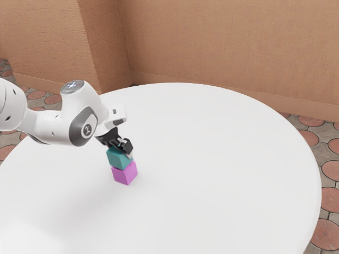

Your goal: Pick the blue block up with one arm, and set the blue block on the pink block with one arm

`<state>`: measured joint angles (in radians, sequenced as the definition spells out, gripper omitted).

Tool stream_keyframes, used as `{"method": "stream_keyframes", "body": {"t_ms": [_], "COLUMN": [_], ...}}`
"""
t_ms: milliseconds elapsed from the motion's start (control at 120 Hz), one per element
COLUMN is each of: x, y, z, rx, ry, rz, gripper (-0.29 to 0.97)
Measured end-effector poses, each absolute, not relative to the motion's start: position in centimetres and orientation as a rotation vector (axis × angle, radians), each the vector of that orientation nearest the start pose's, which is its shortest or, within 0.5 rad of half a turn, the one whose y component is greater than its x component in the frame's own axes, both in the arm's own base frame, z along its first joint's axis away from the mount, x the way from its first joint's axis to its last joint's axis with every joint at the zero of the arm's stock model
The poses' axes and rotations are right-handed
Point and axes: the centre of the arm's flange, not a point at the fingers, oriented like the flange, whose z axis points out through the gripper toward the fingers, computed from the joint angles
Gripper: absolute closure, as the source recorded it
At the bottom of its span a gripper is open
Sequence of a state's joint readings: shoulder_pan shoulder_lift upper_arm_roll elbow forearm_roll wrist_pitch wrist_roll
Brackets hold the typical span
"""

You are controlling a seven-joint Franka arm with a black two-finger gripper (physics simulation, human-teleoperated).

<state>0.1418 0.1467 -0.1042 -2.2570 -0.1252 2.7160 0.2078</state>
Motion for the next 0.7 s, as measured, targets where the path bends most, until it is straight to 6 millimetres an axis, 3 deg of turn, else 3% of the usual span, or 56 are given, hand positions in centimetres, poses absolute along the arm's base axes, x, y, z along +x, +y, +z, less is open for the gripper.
{"method": "stream_keyframes", "body": {"t_ms": [317,358,442,508,700], "x": [56.3,56.2,55.5,54.8,54.0], "y": [3.1,3.0,2.7,2.3,3.5], "z": [33.6,35.0,40.5,43.6,47.5], "rx": [-3.139,-3.127,-3.085,-3.063,-3.068], "ry": [0.148,0.159,0.188,0.212,0.243], "rz": [-0.519,-0.555,-0.675,-0.729,-0.64], "gripper": [0.1,0.09,0.06,0.05,0.03]}}
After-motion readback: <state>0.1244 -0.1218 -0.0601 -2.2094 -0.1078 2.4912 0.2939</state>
